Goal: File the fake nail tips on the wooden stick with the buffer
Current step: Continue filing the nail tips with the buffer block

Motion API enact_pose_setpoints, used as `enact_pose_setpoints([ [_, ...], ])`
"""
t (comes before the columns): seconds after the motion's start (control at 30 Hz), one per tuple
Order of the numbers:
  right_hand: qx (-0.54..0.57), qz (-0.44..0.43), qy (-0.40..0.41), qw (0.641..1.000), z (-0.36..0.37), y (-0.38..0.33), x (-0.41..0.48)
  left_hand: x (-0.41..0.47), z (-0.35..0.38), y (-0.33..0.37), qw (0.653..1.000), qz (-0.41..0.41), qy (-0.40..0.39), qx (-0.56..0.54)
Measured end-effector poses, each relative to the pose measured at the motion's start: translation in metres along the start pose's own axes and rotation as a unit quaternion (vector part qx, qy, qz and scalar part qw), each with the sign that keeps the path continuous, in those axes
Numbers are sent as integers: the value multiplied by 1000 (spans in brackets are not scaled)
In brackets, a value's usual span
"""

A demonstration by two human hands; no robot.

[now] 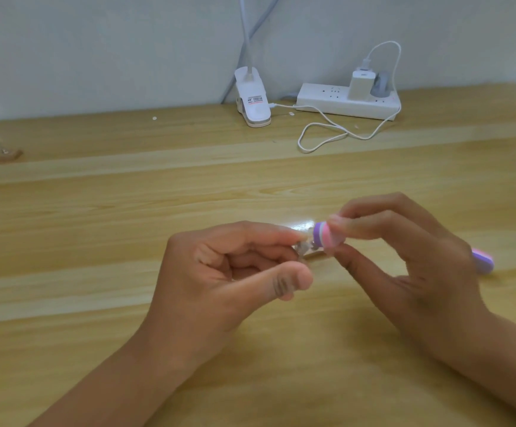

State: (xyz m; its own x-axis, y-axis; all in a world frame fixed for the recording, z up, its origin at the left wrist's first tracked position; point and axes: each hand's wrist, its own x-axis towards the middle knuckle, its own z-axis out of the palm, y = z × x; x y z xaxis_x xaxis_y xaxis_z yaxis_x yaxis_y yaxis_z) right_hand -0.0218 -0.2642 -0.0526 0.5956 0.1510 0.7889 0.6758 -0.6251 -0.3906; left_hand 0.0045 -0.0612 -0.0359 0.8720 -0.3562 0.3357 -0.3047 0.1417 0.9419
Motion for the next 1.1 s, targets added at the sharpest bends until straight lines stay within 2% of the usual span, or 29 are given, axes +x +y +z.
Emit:
enact_pose_setpoints([
  [0.07, 28, 1, 15, 999, 0, -5, 0, 1, 0, 3, 1000, 8, -8, 5],
  [0.17, 0, -47, -4, 999, 3, -8, -6, 1, 2, 3, 1000, 6, -30, -7],
  [0.33, -9, -21, 10, 1000, 0, -2, -1, 2, 4, -3, 998, -20, -40, -35],
  [0.43, 1, -59, -15, 998, 4, -6, -4, 2, 5, -7, 999, -33, -36, -14],
  [0.5, -35, -39, -32, 998, 3, 3, -3, 2, 4, -9, 999, -44, -25, -8],
  [0.6, -53, -3, -13, 998, 0, 10, 0, 3, 1, -11, 999, -52, -9, 0],
  [0.7, -26, -42, -43, 998, 5, 4, -3, 3, 1, -12, 999, -50, -8, 13],
  [0.77, -47, -50, -68, 995, 7, 7, -5, 3, 0, -12, 998, -55, -7, 12],
  [0.9, -52, -23, -47, 997, 4, 9, -1, 3, 0, -13, 997, -70, 7, -7],
  [1.03, -44, -68, -67, 994, 9, -1, -8, 4, 1, -12, 997, -69, 5, -18],
  [1.1, -58, -59, -55, 995, 6, 3, -6, 4, 1, -13, 997, -76, 3, -24],
])
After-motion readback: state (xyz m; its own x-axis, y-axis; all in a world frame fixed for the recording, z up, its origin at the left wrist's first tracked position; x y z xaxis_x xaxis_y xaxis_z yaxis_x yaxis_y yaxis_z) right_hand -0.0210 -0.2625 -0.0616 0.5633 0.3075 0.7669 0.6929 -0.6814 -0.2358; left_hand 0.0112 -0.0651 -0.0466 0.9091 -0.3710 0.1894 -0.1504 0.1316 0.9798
